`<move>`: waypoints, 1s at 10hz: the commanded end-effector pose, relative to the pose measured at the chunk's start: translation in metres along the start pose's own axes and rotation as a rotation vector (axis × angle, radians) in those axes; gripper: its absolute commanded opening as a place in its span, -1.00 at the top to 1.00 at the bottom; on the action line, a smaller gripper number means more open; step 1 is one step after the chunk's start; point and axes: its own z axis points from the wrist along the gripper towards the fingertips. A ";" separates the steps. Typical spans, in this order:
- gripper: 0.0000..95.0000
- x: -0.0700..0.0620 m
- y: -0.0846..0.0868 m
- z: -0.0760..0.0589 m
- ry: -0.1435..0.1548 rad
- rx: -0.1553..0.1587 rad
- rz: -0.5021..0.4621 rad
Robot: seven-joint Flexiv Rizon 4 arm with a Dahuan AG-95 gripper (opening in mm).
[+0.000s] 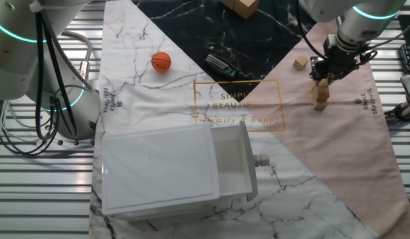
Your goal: Stack the blocks into a pyramid shape
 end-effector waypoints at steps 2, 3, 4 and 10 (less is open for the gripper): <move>0.20 0.000 0.000 0.000 -0.002 -0.002 0.000; 0.20 0.000 0.000 0.000 -0.003 -0.002 0.001; 0.20 0.000 0.000 0.000 -0.004 -0.003 0.005; -0.20 -0.001 -0.001 -0.001 -0.021 -0.015 -0.001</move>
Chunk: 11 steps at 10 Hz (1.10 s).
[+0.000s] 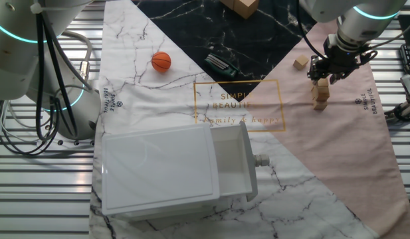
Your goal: Stack the blocks into a pyramid shape
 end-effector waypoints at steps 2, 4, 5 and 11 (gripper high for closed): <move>-0.60 -0.003 -0.003 -0.003 -0.003 -0.021 0.007; -0.60 -0.009 -0.005 -0.011 0.015 -0.033 0.030; -0.60 -0.010 -0.005 -0.012 0.015 -0.036 0.038; -0.20 -0.064 -0.004 -0.036 0.001 -0.048 0.383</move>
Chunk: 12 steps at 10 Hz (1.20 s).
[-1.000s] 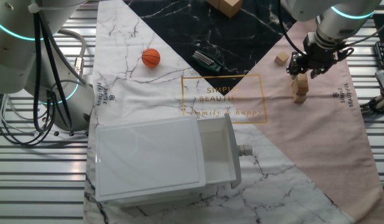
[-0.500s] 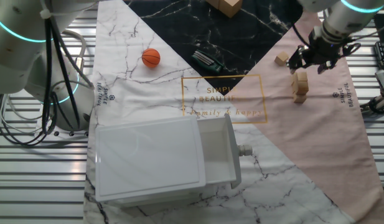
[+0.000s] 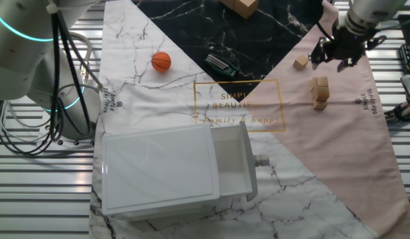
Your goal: Stack the blocks into a pyramid shape
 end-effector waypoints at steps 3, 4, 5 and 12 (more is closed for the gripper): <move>-0.20 -0.052 0.023 -0.012 0.001 0.011 0.383; -0.20 -0.054 0.026 -0.009 -0.021 0.014 0.443; -0.20 -0.052 0.031 -0.003 -0.056 0.000 0.518; 0.20 -0.031 0.055 0.023 -0.051 0.011 0.764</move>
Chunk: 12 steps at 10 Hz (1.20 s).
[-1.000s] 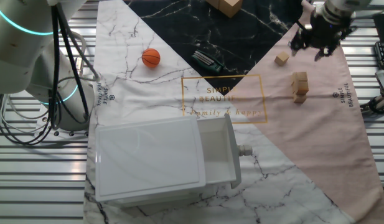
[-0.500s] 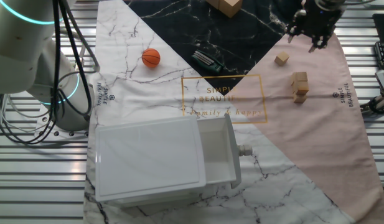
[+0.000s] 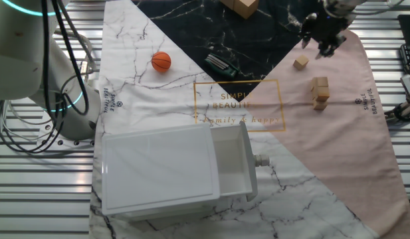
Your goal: Stack the blocks into a pyramid shape
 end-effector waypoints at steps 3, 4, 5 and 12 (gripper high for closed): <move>-0.20 -0.002 0.006 0.017 -0.010 0.013 0.068; -0.20 -0.005 0.007 0.019 -0.007 0.014 0.065; -0.20 -0.008 0.008 0.021 -0.004 0.012 0.061; 0.20 -0.010 0.014 0.041 0.000 0.024 0.042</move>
